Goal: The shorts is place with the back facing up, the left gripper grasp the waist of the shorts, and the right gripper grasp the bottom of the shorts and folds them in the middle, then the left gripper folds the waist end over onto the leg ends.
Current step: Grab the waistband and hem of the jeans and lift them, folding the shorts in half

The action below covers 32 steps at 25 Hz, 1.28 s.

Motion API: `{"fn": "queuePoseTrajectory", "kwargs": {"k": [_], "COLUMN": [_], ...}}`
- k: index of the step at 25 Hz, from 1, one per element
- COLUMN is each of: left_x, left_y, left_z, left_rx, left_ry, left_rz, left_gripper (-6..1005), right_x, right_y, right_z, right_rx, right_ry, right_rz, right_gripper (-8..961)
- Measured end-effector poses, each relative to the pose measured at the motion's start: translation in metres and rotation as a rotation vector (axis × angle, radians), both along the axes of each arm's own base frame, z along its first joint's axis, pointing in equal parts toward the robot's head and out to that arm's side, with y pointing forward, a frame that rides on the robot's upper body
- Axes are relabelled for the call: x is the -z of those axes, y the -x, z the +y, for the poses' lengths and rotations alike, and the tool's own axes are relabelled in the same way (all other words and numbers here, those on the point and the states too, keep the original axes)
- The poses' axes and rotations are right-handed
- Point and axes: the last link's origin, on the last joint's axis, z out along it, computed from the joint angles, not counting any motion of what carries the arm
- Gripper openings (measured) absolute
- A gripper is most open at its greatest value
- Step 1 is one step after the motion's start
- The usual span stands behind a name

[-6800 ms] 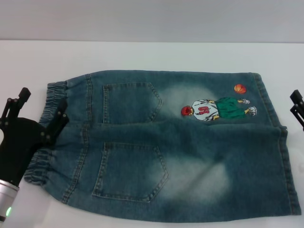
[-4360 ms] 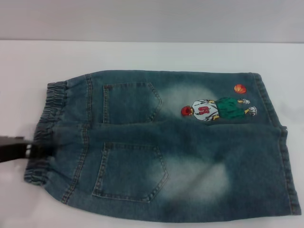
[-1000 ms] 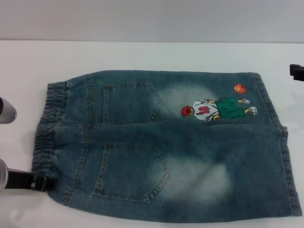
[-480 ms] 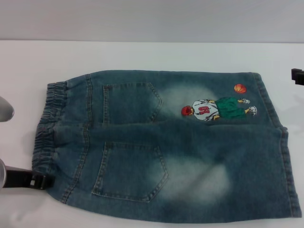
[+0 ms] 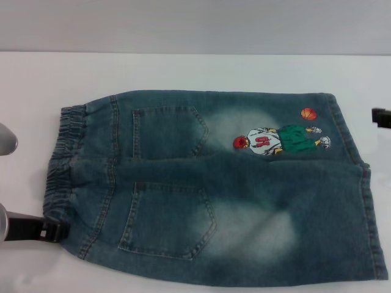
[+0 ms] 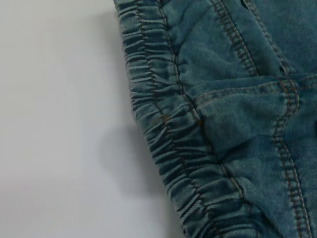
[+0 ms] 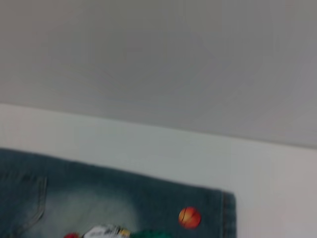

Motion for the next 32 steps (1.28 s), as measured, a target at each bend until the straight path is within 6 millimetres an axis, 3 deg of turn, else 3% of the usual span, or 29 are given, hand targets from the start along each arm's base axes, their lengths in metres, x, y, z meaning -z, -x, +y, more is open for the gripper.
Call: {"fn": "queuePoseTrajectory", "kwargs": {"k": [8, 12, 19, 24, 32], "left_x": [0.002, 0.003, 0.004, 0.005, 0.005], "left_y": [-0.005, -0.007, -0.010, -0.011, -0.013], "left_z": [0.003, 0.006, 0.008, 0.009, 0.010], "left_rx": [0.018, 0.029, 0.036, 0.042, 0.052], "left_ry": [0.005, 0.007, 0.017, 0.026, 0.034], "left_rz": [-0.004, -0.004, -0.001, 0.002, 0.006], "left_gripper": [374, 355, 314, 246, 219], "right_x": [0.012, 0.026, 0.040, 0.051, 0.062], "right_y": [-0.008, -0.028, -0.044, -0.047, -0.045], "right_z": [-0.017, -0.030, -0.048, -0.062, -0.073], "right_rx": [0.114, 0.238, 0.346, 0.393, 0.408], "right_ry": [0.125, 0.202, 0.262, 0.310, 0.353], "right_rz": [0.020, 0.050, 0.084, 0.094, 0.101], "right_gripper": [766, 766, 766, 766, 766]}}
